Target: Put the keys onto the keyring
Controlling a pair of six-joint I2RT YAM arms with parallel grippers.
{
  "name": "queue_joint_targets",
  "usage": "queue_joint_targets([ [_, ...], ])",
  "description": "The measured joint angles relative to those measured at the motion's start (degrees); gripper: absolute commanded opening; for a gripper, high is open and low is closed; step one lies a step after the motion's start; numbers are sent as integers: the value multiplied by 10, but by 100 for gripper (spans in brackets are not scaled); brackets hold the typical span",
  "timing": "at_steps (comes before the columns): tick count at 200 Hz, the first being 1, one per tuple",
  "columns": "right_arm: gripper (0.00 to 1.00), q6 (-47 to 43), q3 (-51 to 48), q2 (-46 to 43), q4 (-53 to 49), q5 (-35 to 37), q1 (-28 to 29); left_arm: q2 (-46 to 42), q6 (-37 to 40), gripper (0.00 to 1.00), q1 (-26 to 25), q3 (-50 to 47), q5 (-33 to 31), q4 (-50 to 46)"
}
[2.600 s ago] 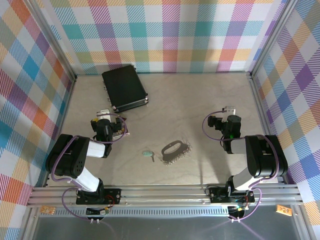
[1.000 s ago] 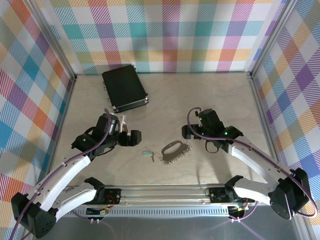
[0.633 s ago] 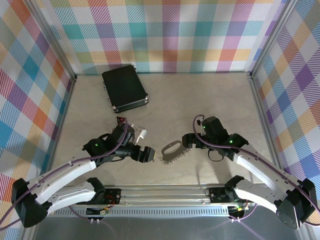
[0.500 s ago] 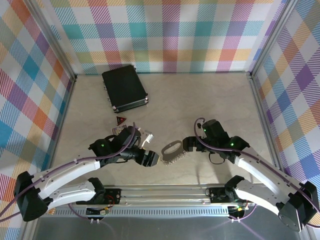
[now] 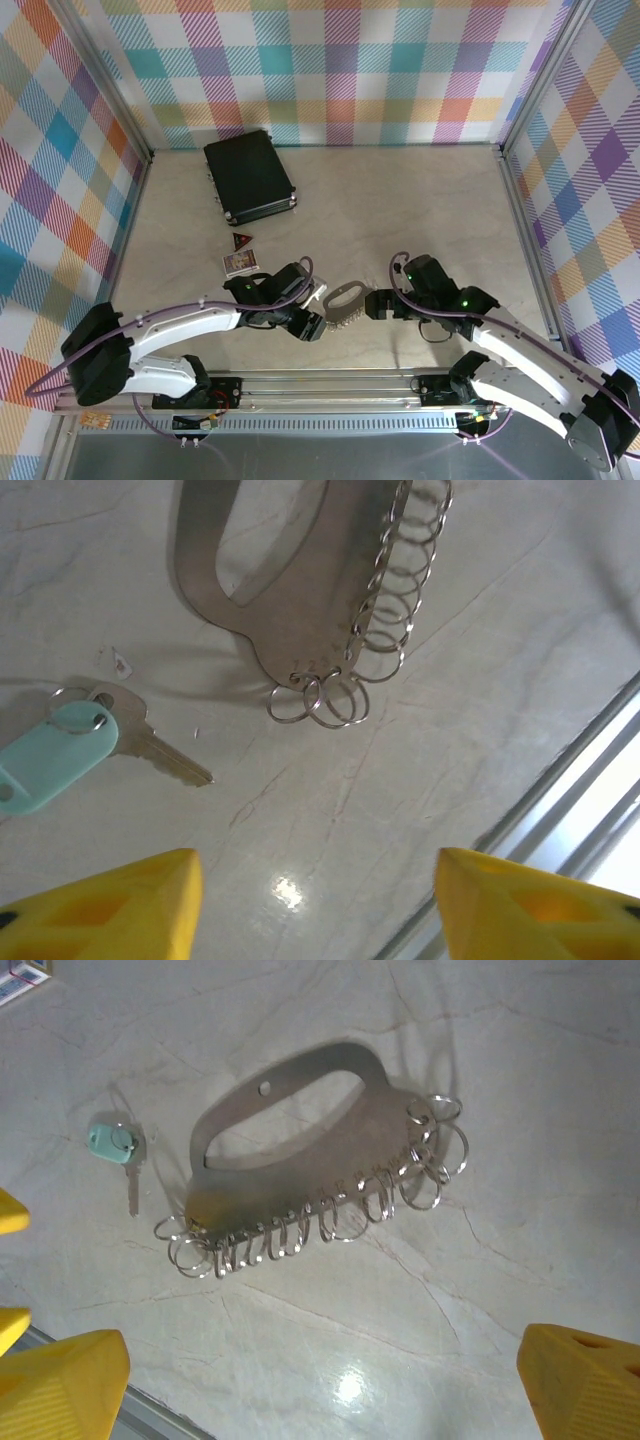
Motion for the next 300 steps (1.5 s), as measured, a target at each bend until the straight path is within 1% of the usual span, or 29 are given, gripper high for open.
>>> queue_joint_targets([
  [34, 99, 17, -38, -29, 12, -10, 0, 48, 16, 50, -17, 19, -12, 7],
  [71, 99, 24, -52, -43, 23, -11, 0, 93, 35, 43, -31, 47, -32, 16],
  [159, 99, 37, -89, -93, 33, -9, 0, 172, 89, 35, -48, 95, -82, 11],
  [258, 99, 39, -91, -104, 34, -2, 0, 218, 120, 32, -56, 113, -127, -2],
  [288, 99, 38, -91, -105, 34, 2, 0, 222, 121, 28, -60, 113, -134, -2],
  [300, 99, 39, -91, -105, 34, 2, 0, 222, 121, 26, -60, 113, -137, -2],
])
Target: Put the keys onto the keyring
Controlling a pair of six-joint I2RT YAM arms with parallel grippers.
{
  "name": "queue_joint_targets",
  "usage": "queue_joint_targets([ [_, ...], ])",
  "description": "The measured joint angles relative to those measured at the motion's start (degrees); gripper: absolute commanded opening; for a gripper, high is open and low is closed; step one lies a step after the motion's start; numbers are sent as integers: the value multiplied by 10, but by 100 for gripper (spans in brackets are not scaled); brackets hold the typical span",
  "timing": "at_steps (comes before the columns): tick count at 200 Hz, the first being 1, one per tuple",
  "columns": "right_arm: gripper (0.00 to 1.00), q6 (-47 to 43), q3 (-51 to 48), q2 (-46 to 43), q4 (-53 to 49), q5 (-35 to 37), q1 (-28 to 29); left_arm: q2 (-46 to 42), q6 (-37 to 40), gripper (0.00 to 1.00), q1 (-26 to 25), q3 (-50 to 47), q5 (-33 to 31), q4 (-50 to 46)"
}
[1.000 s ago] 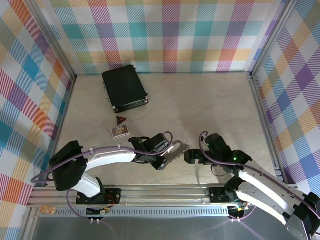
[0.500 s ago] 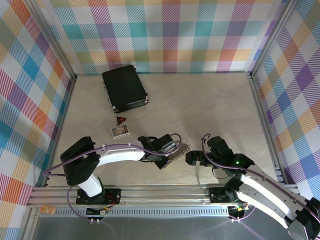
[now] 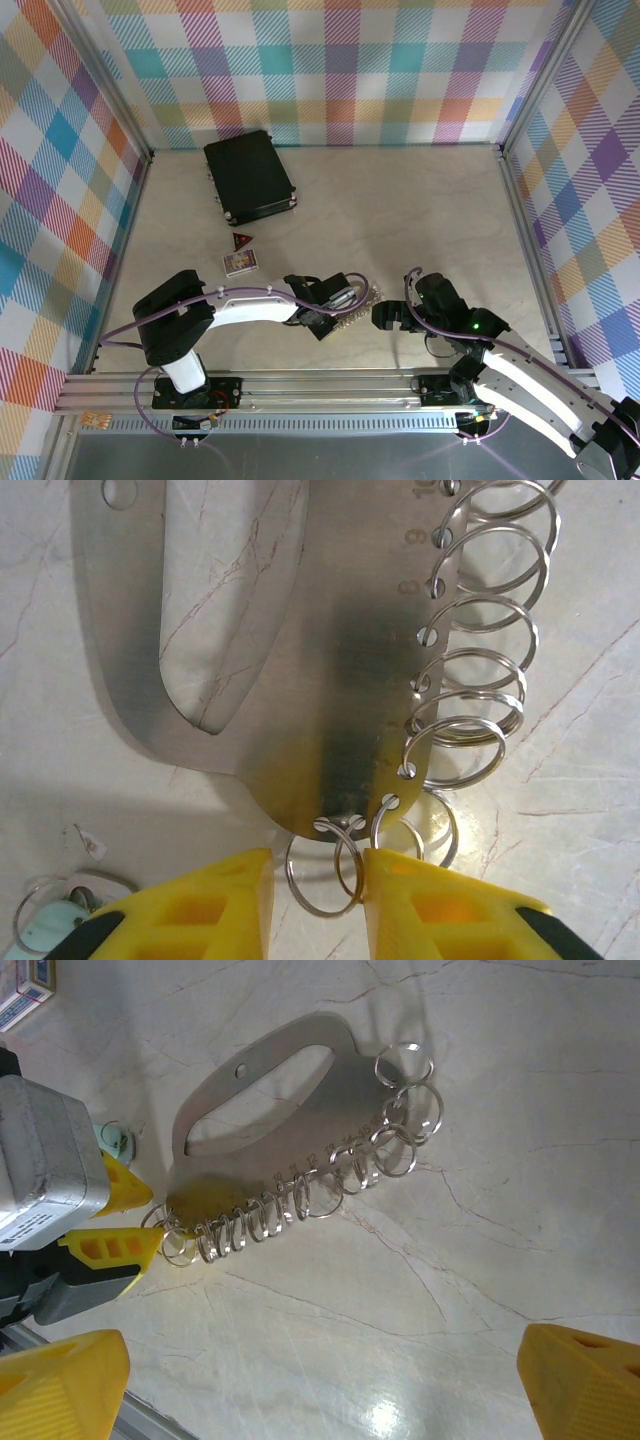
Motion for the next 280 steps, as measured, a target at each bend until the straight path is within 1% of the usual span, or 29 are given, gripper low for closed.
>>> queue_joint_targets([
  [24, 100, 0, 0, 0, 0, 0, 0, 0, 2, 21, 0, 0, -5, 0],
  [81, 99, 0, 0, -2, 0, 2, 0, 2, 2, 18, 0, 0, -11, 0],
  [95, 99, 0, 0, -5, 0, 2, 0, 2, 2, 13, 0, 0, -14, 0],
  [117, 99, 0, 0, -6, 0, 4, 0, 1, 3, 8, 0, 4, -18, -1],
  [134, 99, 0, 0, -6, 0, 4, 0, 1, 3, 0, 0, 11, -21, -1],
  [190, 99, 0, 0, -7, 0, 4, 0, -1, 3, 0, 0, 16, -12, -1],
  [234, 100, -1, 0, -9, 0, 5, 0, -23, -8, 0, 0, 16, 8, 2],
  [280, 100, -1, 0, -13, -1, 9, 0, -27, -17, 0, 0, 2, 9, 22],
])
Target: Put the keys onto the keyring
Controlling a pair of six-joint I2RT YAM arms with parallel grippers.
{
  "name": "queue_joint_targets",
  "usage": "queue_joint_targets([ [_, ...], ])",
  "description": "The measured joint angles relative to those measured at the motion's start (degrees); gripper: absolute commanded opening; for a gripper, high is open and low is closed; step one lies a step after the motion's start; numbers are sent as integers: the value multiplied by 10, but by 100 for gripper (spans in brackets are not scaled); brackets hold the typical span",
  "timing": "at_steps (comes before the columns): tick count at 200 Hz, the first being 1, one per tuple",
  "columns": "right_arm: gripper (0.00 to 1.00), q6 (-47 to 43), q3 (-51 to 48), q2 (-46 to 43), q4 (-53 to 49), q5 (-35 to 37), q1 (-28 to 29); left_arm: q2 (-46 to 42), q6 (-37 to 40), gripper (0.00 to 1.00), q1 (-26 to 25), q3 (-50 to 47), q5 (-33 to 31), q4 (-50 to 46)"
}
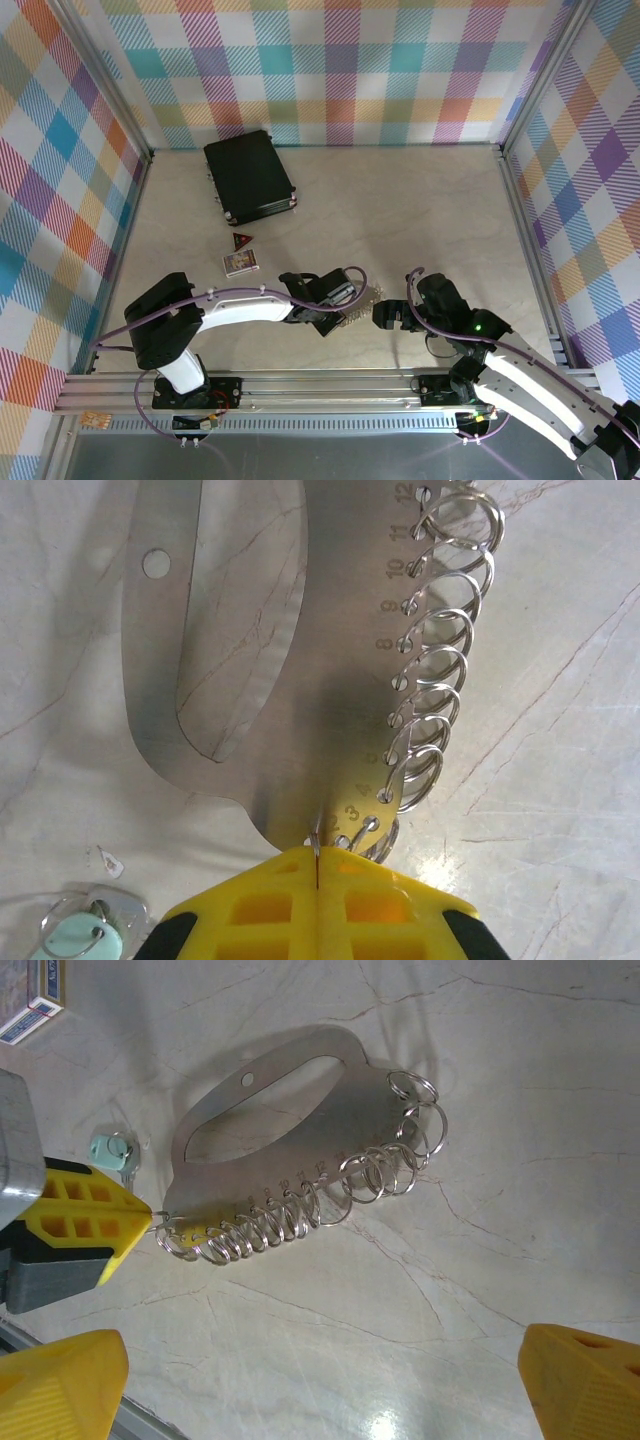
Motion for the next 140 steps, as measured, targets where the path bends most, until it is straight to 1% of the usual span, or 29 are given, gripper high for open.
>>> queue_joint_targets([
  [99, 100, 0, 0, -22, -13, 5, 0, 0, -2, 0, 0, -19, -28, 9],
  [140, 100, 0, 0, -25, -20, 6, 0, 0, -1, 10, 0, -19, -41, 7],
])
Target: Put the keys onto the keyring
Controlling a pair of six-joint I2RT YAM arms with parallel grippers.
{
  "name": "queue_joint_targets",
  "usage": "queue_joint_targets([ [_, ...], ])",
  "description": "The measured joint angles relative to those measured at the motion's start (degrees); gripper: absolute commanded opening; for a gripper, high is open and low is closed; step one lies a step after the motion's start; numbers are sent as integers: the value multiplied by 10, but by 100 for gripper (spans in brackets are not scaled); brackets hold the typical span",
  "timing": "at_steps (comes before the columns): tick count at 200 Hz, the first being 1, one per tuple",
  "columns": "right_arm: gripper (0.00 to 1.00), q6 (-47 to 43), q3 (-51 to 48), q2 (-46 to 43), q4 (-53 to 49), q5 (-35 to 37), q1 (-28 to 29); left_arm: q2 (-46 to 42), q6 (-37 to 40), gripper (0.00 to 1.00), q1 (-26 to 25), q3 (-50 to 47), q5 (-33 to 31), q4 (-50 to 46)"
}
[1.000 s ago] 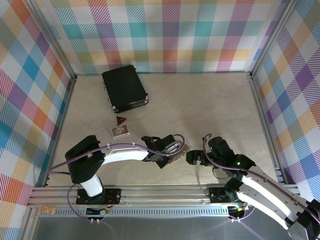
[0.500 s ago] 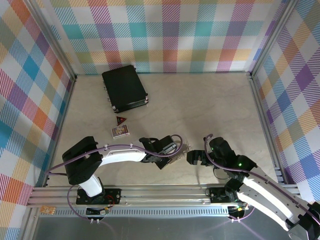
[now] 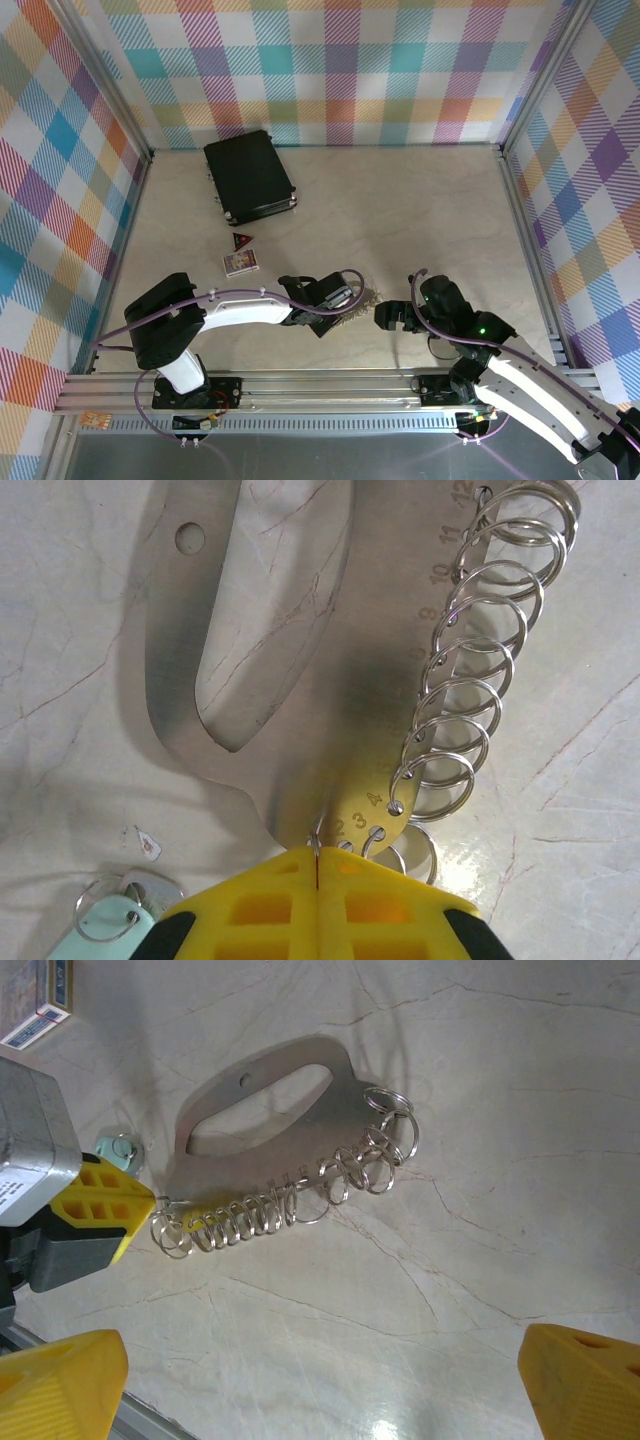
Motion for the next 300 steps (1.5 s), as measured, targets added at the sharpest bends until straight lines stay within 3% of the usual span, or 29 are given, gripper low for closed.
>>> queue_joint_targets([
  [95, 99, -2, 0, -3, -7, 4, 0, 0, 7, 20, 0, 0, -16, -5],
  [167, 99, -2, 0, -6, -10, 7, 0, 9, 17, 20, 0, 1, -17, -16],
  [207, 99, -5, 0, -13, -19, 13, 0, 20, 18, 16, 0, 7, -17, -15],
  [254, 99, -6, 0, -16, -23, 17, 0, 21, 21, 0, 0, 10, -17, -15],
  [300, 99, -7, 1, -17, -24, 20, 0, 20, 22, 0, 0, 10, -17, -16],
])
